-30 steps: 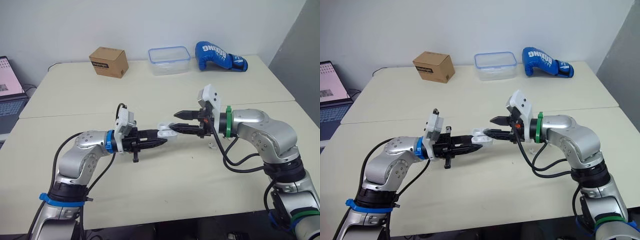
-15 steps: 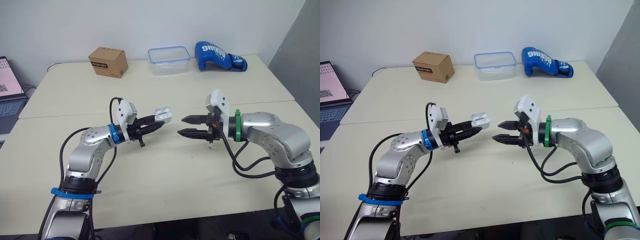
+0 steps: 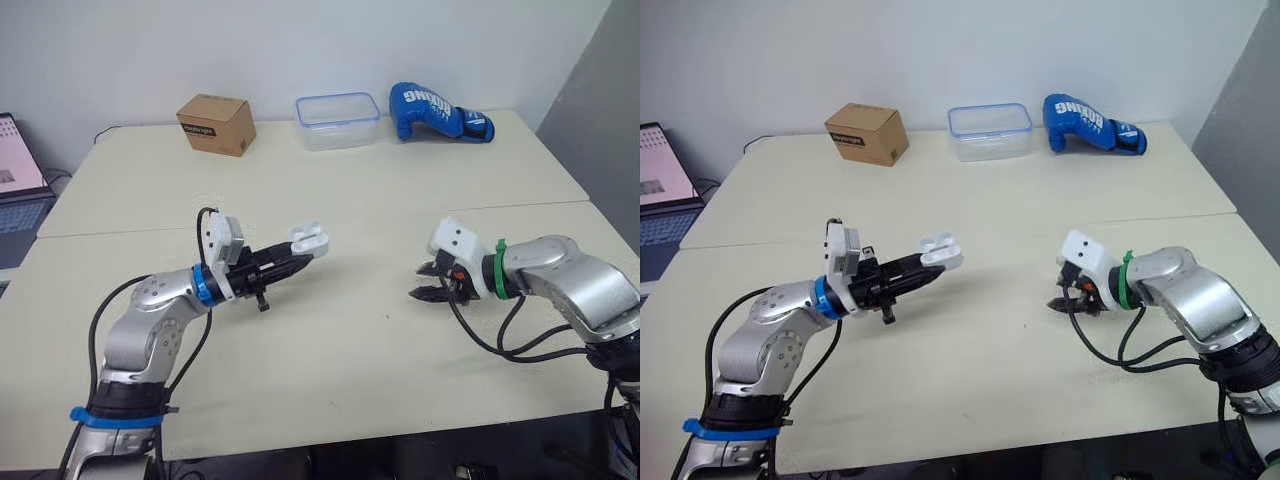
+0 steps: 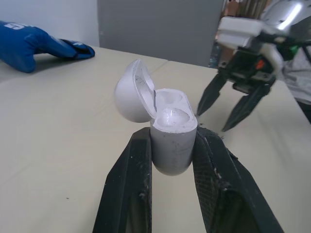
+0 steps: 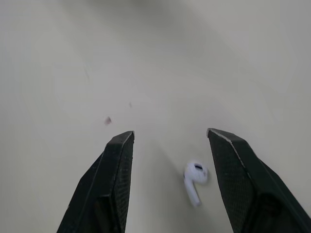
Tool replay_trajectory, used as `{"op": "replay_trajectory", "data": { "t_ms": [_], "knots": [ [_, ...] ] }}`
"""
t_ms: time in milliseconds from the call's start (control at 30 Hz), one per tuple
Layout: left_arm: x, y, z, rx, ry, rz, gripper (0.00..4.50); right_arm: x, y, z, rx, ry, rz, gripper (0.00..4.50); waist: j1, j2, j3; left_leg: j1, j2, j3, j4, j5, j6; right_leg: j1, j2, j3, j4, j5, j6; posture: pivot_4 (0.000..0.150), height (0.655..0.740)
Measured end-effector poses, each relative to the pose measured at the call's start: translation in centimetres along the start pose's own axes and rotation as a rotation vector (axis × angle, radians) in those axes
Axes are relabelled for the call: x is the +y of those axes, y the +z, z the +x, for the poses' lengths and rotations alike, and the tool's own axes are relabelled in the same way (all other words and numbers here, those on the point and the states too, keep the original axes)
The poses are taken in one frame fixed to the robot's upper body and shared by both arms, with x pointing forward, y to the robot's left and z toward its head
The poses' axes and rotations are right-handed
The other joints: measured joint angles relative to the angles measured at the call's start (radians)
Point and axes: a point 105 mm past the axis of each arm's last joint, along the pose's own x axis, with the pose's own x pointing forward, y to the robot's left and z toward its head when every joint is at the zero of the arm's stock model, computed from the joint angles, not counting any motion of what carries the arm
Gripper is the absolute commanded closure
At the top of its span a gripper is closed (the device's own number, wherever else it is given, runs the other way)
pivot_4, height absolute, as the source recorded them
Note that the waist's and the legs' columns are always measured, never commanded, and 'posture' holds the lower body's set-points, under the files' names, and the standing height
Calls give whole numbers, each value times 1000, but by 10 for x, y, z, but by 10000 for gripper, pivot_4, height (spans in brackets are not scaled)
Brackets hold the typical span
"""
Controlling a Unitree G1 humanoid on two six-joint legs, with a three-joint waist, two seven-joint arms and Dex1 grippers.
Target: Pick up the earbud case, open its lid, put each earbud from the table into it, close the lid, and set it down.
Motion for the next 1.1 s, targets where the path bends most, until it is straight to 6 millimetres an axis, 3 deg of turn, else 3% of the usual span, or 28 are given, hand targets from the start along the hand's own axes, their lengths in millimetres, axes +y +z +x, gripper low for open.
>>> {"op": "replay_trajectory", "data": {
  "t_ms": [233,500,967,1100],
  "knots": [
    [-5,3,1,7,-10,12,36978,-11,-3,8,93,-2,-110,20307,0,0,0,0,0,0,0,0,0,0,0,0,0,0,0,1500,7307],
    [-17,12,5,7,-46,2,36978,-20,-21,21,153,11,-120,20307,0,0,0,0,0,0,0,0,0,0,0,0,0,0,0,1500,7307],
    [-19,12,6,18,-46,-6,36978,-20,-22,21,149,22,-128,20307,0,0,0,0,0,0,0,0,0,0,0,0,0,0,0,1500,7307],
    [-20,12,5,24,-60,-3,36978,-18,-22,22,147,36,-125,29540,0,0,0,0,0,0,0,0,0,0,0,0,0,0,0,1500,7307]
  ]
}}
